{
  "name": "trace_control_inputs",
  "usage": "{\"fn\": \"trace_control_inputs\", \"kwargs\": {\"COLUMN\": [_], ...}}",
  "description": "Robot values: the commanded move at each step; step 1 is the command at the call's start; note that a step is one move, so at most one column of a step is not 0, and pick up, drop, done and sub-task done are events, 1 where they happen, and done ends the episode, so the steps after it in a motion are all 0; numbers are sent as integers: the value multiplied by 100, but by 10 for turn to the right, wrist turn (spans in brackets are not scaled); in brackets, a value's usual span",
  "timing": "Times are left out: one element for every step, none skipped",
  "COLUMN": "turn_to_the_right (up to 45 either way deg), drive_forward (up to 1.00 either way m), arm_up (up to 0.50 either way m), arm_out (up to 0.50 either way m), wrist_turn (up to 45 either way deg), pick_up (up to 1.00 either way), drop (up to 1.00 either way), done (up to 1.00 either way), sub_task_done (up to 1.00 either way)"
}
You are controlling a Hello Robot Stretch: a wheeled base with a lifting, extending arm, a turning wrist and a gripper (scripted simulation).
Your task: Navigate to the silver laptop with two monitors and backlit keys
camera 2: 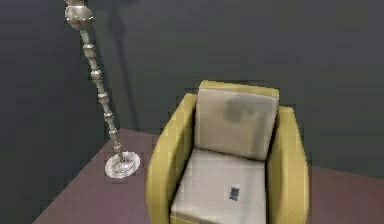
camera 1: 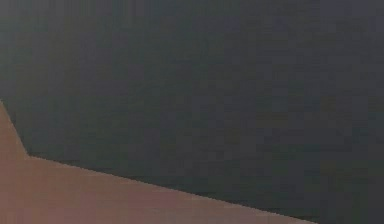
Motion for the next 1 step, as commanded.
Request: {"fn": "trace_control_inputs", "kwargs": {"turn_to_the_right": [-30], "drive_forward": [0], "arm_up": [0], "arm_out": [0], "wrist_turn": [0], "pick_up": [0], "drop": [0], "done": [0], "sub_task_done": [0]}}
